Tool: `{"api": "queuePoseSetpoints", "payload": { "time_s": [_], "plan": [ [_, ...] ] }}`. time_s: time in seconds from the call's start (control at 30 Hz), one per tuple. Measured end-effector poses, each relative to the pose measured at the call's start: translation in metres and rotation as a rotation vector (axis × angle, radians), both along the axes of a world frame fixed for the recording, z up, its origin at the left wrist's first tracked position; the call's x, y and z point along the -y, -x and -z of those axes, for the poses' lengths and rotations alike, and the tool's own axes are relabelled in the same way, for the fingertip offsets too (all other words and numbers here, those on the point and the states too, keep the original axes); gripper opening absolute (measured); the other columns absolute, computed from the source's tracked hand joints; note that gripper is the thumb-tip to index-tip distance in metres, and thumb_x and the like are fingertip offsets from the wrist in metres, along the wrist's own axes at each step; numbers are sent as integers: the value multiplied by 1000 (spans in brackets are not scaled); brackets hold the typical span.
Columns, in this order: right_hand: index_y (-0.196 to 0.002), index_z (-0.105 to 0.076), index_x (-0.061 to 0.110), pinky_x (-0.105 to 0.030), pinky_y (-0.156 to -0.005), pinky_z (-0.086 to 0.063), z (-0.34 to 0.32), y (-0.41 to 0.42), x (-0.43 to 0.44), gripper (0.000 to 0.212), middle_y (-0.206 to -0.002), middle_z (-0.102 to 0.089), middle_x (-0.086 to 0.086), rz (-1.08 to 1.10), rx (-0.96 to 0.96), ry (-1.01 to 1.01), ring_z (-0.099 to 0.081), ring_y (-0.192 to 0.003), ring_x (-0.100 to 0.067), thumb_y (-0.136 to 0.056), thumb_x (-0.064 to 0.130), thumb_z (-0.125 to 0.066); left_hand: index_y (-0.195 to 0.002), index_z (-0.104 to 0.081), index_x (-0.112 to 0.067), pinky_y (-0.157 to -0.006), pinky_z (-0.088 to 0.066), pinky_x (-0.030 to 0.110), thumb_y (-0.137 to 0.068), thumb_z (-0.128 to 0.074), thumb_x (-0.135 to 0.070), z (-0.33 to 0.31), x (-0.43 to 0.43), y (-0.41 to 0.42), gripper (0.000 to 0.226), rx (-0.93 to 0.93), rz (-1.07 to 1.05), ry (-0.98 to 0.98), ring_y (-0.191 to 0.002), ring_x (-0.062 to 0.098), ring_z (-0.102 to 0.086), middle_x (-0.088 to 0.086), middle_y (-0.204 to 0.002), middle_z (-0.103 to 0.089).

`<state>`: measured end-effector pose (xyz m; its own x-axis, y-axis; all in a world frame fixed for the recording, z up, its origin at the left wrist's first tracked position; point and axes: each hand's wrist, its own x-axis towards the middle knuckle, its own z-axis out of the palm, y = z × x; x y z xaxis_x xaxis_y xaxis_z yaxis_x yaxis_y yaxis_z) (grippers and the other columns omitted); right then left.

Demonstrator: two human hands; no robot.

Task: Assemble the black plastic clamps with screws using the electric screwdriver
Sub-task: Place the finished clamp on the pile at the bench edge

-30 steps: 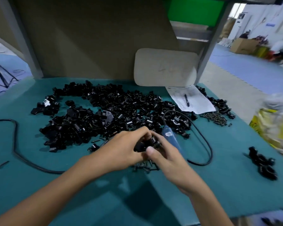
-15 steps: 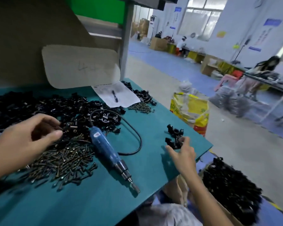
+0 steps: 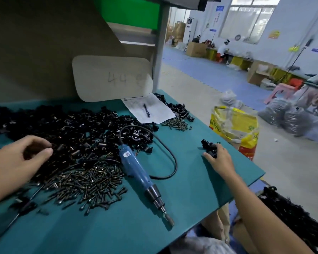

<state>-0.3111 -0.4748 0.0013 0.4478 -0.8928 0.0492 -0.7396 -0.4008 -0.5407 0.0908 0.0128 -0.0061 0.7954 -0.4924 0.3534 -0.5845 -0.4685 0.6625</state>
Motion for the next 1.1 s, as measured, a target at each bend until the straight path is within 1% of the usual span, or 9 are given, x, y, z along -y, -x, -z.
{"api": "queuePoseSetpoints", "payload": {
  "time_s": [0.1,0.17,0.27,0.37,0.57,0.7,0.83,0.97,1.1],
  "plan": [
    [-153,-34,18,-54,-118,-25,-10,-19,0,85,-159,-32,-22,71,-169,106,-29,-147,-41,-89,61,-68,-101,-57,-45,-75,-54,41,-76,-43,-91,-21,-21,11,54,134,-162,-133,-85,14,-64,-16,-92,-65],
    [-154,-33,16,-56,-121,-17,-17,-44,-19,84,-162,-26,-22,45,-77,219,-20,-151,-41,-90,59,-67,-115,-55,-45,-83,-53,54,-69,-36,-98,-30,-33,13,73,147,-262,-378,-106,32,-60,3,-114,-64],
    [-144,-47,14,-48,-108,-38,-28,-98,-68,58,-142,-51,-15,-237,120,278,-46,-133,-35,-97,42,-65,-149,-29,-49,-111,-30,62,-61,-31,-104,-36,-46,29,104,-117,-285,-735,-144,39,-28,10,-160,-30],
    [-138,-55,19,-35,-93,-45,-37,-162,-112,40,-134,-57,-8,-622,57,196,-57,-119,-28,-100,32,-62,-155,-11,-50,-115,-21,59,-70,-36,-96,-30,-52,42,99,-142,-251,-907,-151,32,-15,2,-167,-11],
    [-149,-43,12,-49,-103,-45,-24,-236,-127,46,-151,-34,-21,-802,-376,257,-53,-122,-44,-105,20,-54,-151,-40,-30,-113,-35,50,-81,-54,-76,-28,-74,44,84,51,-245,-710,-143,30,-31,7,-156,-37],
    [-135,-50,12,-47,-85,-53,-19,-240,-122,30,-129,-45,-18,-762,-357,344,-59,-97,-40,-104,14,-50,-143,-48,-26,-111,-38,39,-76,-56,-77,-25,-90,44,85,41,-219,-646,-137,25,-38,4,-146,-47],
    [-128,-53,16,-44,-83,-52,-21,-231,-121,23,-121,-55,-13,-698,-349,347,-58,-102,-38,-107,24,-49,-141,-53,-29,-113,-36,34,-76,-50,-76,-28,-100,43,81,84,-127,-636,-139,19,-40,-1,-142,-55],
    [-122,-57,16,-39,-74,-46,-34,-221,-125,19,-113,-60,-7,-560,-52,192,-58,-90,-27,-107,26,-51,-150,-42,-34,-117,-28,41,-77,-53,-78,-25,-106,46,85,154,-63,-801,-149,19,-28,-8,-150,-48],
    [-115,-64,16,-35,-65,-53,-59,-206,-146,15,-112,-65,-2,-432,456,-354,-66,-71,-20,-104,24,-59,-143,-51,-32,-110,-36,42,-81,-48,-73,-28,-103,48,74,181,-125,-643,-137,20,-43,-4,-139,-59]
  ]
}}
